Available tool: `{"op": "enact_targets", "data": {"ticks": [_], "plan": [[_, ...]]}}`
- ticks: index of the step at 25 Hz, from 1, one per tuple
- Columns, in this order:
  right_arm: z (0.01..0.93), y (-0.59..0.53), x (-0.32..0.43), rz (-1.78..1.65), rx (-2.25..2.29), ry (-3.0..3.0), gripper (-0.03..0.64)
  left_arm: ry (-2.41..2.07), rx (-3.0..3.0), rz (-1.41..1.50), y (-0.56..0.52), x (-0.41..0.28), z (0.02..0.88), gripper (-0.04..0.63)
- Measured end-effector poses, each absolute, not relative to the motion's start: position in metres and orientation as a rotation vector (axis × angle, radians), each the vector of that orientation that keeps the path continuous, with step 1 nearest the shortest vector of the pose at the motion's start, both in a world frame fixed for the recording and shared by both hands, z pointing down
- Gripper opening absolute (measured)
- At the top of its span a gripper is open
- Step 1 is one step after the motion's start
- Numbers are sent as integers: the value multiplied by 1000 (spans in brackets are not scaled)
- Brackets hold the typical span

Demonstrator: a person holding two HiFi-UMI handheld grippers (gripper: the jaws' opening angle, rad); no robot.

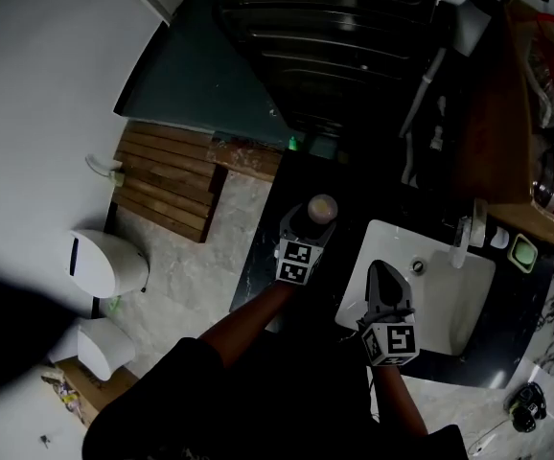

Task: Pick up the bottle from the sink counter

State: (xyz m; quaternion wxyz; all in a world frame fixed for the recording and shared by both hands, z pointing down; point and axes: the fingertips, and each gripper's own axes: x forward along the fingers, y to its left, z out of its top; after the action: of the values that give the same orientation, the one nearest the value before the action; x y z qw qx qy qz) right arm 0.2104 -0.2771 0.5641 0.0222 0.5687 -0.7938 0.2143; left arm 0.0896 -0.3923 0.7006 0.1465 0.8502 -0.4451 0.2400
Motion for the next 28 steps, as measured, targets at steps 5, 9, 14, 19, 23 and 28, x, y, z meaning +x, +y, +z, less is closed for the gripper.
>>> {"op": "enact_targets", "data": {"ticks": [5,9,14,19,23,28], "plan": [[569,-273,208,661,1733,-2453,40,-1271,2443,737,-393,94,704,351],[569,-274,207,664,1736,-2449,40,-1250,2480,780,-402,103,705,356],[568,-272,211,650,1732,-2430,40,-1205,2479,764,-409,110,709,367],[571,-270,224,650,1751,-2404,40,-1237,2479,769,-411,112,715,368],[566,-271,225,621,1756,-2408,40,-1245,2462,766,-413,110,713,376],[554,-265,219,586,1753,-2431,40,-1238,2455,766,-408,105,714,376]]}}
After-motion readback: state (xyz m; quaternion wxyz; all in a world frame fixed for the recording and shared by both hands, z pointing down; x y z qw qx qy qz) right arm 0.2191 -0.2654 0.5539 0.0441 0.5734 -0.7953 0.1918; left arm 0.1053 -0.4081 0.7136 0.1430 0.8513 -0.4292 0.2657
